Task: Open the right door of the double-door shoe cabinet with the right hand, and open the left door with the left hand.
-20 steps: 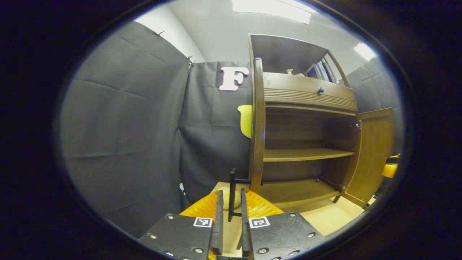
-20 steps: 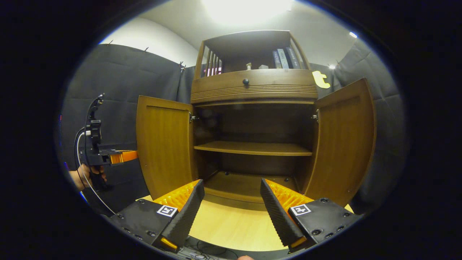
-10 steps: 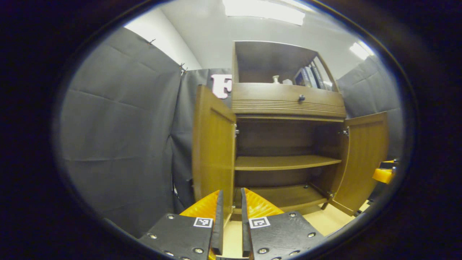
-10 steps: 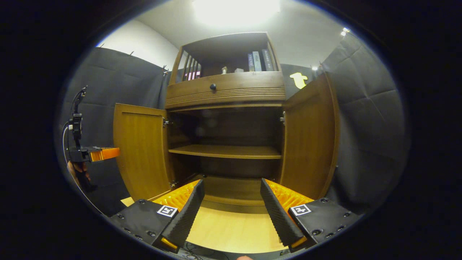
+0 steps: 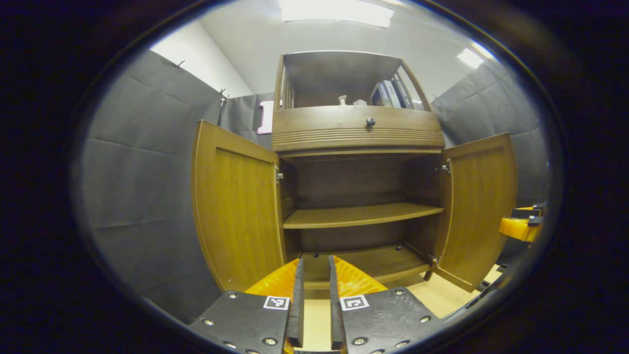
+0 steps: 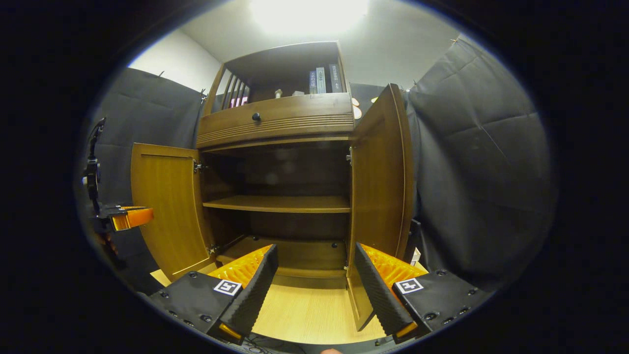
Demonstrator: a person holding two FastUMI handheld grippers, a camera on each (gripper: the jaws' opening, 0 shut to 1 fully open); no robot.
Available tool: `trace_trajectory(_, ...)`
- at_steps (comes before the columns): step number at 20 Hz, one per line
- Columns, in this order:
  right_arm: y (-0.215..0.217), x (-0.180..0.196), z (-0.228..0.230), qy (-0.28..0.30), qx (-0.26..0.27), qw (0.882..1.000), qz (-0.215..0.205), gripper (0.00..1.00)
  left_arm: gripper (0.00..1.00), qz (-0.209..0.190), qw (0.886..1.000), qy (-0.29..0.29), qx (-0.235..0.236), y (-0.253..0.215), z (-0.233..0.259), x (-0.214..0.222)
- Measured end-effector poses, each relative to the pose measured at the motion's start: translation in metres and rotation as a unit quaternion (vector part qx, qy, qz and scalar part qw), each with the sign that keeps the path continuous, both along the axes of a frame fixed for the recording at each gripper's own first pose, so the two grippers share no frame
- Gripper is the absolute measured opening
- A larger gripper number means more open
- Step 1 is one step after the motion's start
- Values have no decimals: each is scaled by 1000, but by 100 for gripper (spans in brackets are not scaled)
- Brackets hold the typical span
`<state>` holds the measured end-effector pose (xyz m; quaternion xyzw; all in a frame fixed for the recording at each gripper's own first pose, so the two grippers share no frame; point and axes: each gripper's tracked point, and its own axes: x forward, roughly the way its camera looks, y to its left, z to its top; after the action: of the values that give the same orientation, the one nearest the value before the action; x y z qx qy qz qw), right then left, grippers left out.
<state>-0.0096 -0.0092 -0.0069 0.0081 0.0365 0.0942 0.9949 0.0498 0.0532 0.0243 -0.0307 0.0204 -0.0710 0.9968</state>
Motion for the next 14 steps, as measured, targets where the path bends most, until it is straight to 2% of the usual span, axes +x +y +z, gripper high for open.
trace_trajectory(2,0,2,-1,-1,1,1000,0,98,37,8,1000,0,-5,-1,-1,-1)
trace_trajectory(6,0,7,1,-3,1,1000,0,98,96,29,1000,-5,-4,5,0,2)
trace_trajectory(14,1,13,3,-7,8,1000,-9,98,97,58,998,-19,4,24,5,6)
